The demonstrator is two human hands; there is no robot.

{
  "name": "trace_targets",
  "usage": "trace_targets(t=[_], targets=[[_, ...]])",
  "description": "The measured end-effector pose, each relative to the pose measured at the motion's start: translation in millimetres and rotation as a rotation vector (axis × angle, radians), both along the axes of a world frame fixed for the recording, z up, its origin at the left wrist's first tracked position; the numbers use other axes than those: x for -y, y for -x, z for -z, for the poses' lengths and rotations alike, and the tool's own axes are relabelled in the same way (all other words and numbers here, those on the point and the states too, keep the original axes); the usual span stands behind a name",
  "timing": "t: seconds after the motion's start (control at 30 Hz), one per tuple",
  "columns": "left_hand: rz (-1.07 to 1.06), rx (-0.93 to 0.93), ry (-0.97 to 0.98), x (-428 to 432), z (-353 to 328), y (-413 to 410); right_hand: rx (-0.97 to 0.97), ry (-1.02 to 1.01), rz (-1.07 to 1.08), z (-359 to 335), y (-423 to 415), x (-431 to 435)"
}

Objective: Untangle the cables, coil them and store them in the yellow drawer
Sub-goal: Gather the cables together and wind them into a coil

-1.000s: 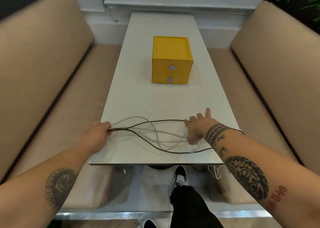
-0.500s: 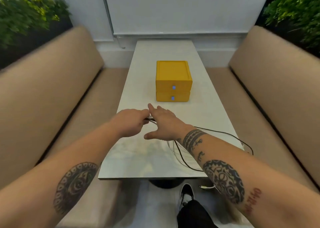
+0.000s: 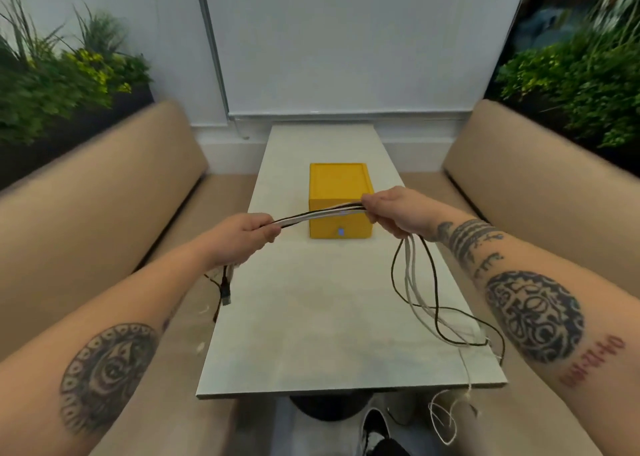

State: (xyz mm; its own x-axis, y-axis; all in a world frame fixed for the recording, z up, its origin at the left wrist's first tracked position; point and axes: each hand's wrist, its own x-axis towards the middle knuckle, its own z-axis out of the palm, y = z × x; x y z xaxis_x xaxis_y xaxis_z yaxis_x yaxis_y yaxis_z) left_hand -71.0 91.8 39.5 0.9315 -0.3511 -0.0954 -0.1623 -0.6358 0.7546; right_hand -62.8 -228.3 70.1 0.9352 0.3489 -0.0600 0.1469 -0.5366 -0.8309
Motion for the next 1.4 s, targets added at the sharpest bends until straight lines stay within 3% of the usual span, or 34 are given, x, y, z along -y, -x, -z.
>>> trace_targets(t=[0.1, 0.4, 0.67, 0.77, 0.83, 0.93, 1.03, 1.23, 1.4], targets=[[0.006, -0.066, 0.176, 3.9, -0.7, 2.5, 0.031, -0.006, 0.018, -7.6, -1.7, 7.4], [0.050, -0.114, 0.308, 1.7, -10.3, 5.4, 0.239, 0.030, 0.189, -15.6, -6.3, 27.5], [-0.026, -0.160, 0.100, 9.4, -28.1, -13.4, 0.391, 0.061, 0.287, -23.5, -23.4, 21.4], [-0.089, -0.062, 0.028, 17.4, -34.9, -21.6, 0.378, 0.042, 0.309, -8.8, -41.5, 25.1], [-0.140, 0.030, 0.070, 22.3, -36.4, -31.3, 0.321, 0.015, 0.309, 4.5, -55.8, 32.1], [-0.185, -0.020, 0.355, 27.9, -41.5, -52.5, 0.124, -0.068, 0.238, 24.4, -74.9, 44.2], [-0.190, -0.038, 0.447, 36.9, -51.7, -75.1, -0.044, -0.132, 0.119, 39.6, -91.5, 58.2], [-0.138, -0.102, 0.298, 60.7, -82.6, -112.5, -0.494, -0.179, -0.160, 24.8, -120.2, 77.7], [-0.103, -0.047, -0.058, 89.0, -120.8, -126.9, -0.526, -0.137, -0.334, -31.5, -140.9, 47.2]])
